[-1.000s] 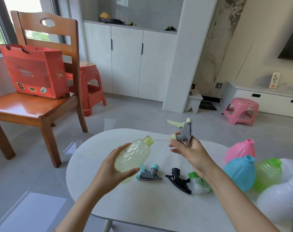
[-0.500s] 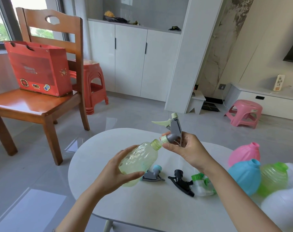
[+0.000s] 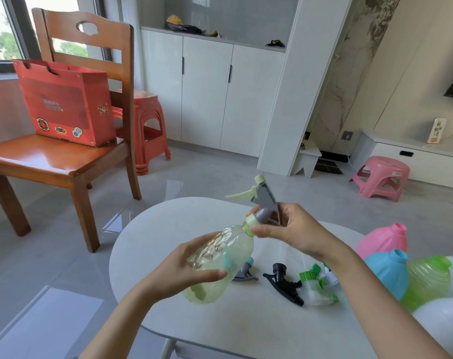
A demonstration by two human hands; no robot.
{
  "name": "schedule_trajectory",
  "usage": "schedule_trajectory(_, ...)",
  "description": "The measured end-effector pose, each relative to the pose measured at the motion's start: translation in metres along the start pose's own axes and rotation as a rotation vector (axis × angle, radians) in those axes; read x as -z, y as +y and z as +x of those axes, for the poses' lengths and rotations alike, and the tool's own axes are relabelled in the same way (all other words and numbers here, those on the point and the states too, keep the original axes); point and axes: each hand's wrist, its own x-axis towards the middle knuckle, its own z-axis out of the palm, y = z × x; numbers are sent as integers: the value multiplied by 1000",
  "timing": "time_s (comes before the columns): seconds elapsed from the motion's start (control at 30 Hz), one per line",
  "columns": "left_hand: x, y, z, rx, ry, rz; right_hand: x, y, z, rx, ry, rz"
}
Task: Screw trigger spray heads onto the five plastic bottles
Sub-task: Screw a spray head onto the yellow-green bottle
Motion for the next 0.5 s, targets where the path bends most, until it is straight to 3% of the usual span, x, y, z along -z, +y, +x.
schedule_trajectory(0.1, -2, -2, 1, -7, 1, -9, -4, -1, 0, -9, -41, -23)
schedule_trajectory(0.23, -4, 0, 4, -70, 86, -25, -6, -5, 4, 44, 70, -76)
schedule_trajectory(0.37, -4, 2, 6, -87, 284, -40, -9, 0, 8, 105, 203, -23)
schedule_trajectory(0.5, -7, 2, 9, -29, 487, -235, -8, 12, 6, 162, 346, 101)
